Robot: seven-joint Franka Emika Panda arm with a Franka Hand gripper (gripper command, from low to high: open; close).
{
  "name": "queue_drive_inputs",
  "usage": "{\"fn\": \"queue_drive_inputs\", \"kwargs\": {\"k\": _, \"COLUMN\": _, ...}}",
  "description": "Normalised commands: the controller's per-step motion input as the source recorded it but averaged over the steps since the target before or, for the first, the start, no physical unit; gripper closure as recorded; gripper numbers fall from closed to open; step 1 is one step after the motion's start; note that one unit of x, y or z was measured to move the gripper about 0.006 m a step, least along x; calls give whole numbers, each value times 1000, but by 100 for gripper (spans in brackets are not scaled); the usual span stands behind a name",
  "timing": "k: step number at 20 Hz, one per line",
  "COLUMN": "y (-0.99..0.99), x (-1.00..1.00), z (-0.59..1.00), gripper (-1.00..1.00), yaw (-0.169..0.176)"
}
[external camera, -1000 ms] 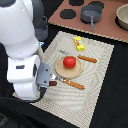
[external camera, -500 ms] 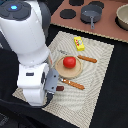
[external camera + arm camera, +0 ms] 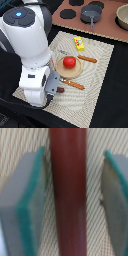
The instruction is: Interact with the objects in diverse but meaningful ways.
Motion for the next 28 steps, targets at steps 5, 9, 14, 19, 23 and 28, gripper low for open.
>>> {"fn": "queue_drive_inputs", "kwargs": {"k": 5, "y": 177, "x": 579, "z": 759, "gripper": -100, "yaw": -44}}
{"fn": "queue_drive_inputs", "kwargs": {"k": 9, "y": 507, "x": 347, "z": 346, "gripper": -100, "yaw": -10}}
{"fn": "queue_drive_inputs", "kwargs": {"k": 14, "y": 714, "x": 93, "z": 318, "gripper": -100, "yaw": 0}}
{"fn": "queue_drive_inputs", "kwargs": {"k": 19, "y": 745, "x": 11, "z": 287, "gripper": -100, "yaw": 0}}
{"fn": "queue_drive_inputs", "kwargs": {"k": 23, "y": 692, "x": 0, "z": 251, "gripper": -100, "yaw": -1}}
{"fn": "queue_drive_inputs", "kwargs": {"k": 28, "y": 753, "x": -11, "z": 122, "gripper": -100, "yaw": -11}}
